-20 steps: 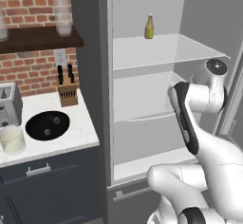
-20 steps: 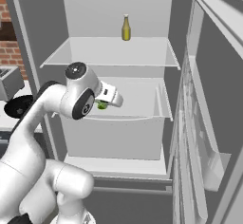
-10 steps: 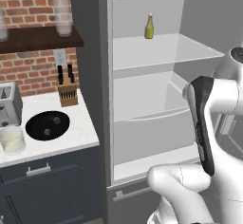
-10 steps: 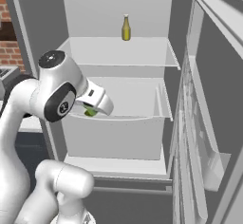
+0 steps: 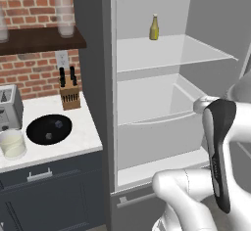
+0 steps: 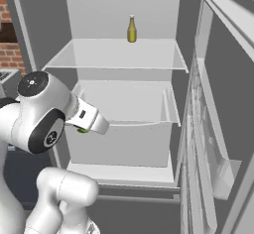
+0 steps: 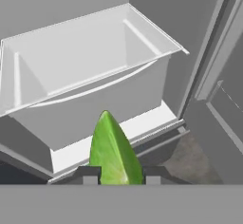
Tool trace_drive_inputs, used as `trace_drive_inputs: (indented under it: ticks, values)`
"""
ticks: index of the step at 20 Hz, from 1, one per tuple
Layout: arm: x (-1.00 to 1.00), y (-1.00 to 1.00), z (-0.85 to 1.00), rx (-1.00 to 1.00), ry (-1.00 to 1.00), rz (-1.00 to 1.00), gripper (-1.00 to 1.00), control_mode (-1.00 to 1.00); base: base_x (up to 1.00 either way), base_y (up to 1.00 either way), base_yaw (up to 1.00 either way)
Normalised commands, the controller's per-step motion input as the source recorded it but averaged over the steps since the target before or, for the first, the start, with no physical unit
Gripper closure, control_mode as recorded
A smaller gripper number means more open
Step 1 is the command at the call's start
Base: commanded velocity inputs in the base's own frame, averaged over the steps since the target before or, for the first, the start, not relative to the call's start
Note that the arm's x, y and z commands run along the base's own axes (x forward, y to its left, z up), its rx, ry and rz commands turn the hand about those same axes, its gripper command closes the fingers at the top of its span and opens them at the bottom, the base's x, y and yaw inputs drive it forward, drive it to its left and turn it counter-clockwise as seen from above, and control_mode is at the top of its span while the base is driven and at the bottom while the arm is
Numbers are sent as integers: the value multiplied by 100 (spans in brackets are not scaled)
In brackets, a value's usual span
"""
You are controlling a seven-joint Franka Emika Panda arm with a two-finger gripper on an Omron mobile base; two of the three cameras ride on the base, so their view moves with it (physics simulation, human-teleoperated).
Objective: Grab a lemon wedge from the fridge and one ice cube from the ice bowl, and put them in the glass of lemonade.
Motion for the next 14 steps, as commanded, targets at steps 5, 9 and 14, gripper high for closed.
trace_drive_inputs:
  ticks: [5,9,14]
  values:
    - [0,0,0,0,0,0,100,-100,0,0,0]
    - [-21,0,0,0,-1,0,100,100,-19,1,0]
    - [0,0,0,0,0,0,100,100,-87,80,-1]
